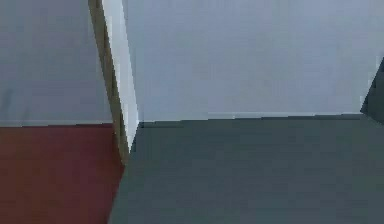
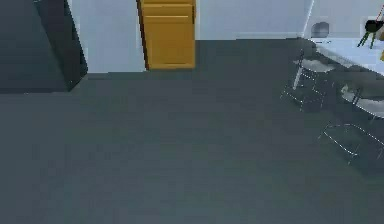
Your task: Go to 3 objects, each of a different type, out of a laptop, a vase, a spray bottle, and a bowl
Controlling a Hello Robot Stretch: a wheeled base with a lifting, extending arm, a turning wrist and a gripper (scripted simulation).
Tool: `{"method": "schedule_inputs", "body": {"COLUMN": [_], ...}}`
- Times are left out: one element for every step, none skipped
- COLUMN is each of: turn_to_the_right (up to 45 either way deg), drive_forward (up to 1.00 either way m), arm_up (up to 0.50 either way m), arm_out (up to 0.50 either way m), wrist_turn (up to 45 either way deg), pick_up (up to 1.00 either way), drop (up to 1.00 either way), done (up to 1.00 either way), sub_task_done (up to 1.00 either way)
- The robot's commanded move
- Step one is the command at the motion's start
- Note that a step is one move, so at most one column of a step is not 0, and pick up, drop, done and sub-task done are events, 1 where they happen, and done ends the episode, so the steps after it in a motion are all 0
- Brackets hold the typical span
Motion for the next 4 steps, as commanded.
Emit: {"method": "schedule_inputs", "body": {"turn_to_the_right": [-45.0, 0.0, -36.0, 0.0], "drive_forward": [0.00, 0.35, 0.00, 1.00], "arm_up": [0.00, 0.00, 0.00, 0.00], "arm_out": [0.00, 0.00, 0.00, 0.00], "wrist_turn": [0.0, 0.0, 0.0, 0.0], "pick_up": [0.00, 0.00, 0.00, 0.00], "drop": [0.00, 0.00, 0.00, 0.00], "done": [0.00, 0.00, 0.00, 0.00], "sub_task_done": [0.00, 0.00, 0.00, 0.00]}}
